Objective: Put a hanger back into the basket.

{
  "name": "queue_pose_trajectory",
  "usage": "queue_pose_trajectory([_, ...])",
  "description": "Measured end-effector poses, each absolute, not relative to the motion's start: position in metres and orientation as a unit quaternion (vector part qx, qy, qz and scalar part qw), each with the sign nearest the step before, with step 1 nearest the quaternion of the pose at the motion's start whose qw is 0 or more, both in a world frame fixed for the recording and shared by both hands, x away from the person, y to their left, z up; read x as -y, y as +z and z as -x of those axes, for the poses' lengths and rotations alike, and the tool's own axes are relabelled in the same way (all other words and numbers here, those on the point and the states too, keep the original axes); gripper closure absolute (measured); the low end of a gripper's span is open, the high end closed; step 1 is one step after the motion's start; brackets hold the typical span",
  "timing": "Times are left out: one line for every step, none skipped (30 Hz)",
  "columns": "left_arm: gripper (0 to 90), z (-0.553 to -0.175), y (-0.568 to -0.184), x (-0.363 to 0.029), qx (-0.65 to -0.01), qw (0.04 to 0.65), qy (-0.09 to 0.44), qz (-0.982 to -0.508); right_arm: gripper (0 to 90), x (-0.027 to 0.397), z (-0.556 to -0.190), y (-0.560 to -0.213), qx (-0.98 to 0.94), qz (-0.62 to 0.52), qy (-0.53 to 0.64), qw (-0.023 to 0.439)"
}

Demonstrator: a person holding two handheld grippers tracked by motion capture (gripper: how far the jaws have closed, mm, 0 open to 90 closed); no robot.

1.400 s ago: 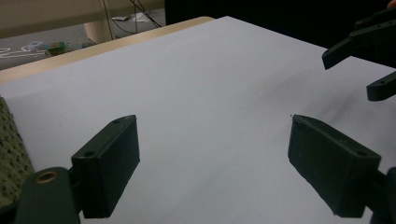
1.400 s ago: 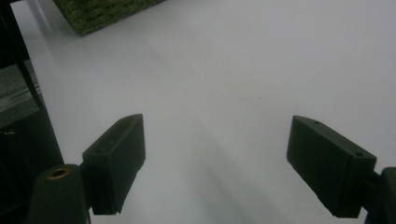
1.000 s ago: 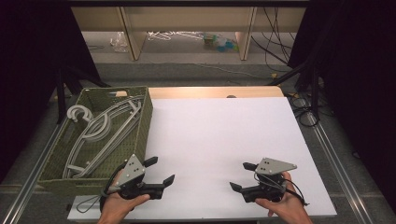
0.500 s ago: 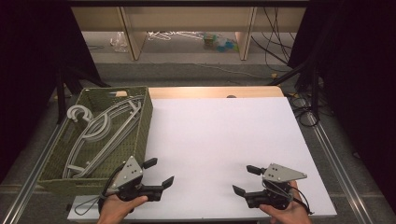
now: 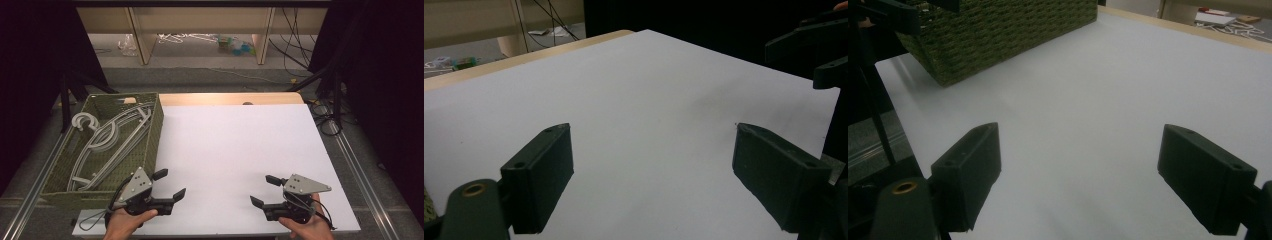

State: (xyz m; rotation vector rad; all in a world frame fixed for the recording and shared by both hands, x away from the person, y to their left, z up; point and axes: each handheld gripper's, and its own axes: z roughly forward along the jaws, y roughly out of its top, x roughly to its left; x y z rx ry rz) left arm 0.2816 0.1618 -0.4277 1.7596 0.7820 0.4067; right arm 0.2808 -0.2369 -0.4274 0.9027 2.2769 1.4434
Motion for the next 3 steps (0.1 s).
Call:
queue_pose_trajectory([16.6,-0.2815,-0.4277,-0.1616,-0.331,0.554,0.171,-0.744,18.0,0.2366,-0.2806,-0.4277,-0.793,-0.314,0.501,0.146])
queue_pose_trajectory([16.6,-0.2813,-0.4277,-0.1615,-0.331,0.554,0.171,-0.744,18.0,0.2361,-0.2807,-0.4282,-0.793,-0.313,0.502,0.146])
queue_pose_trajectory([16.6,-0.2812,-0.4277,-0.1615,-0.331,0.554,0.171,-0.744,18.0,0.2359,-0.2808,-0.4284,-0.795,-0.313,0.5,0.144])
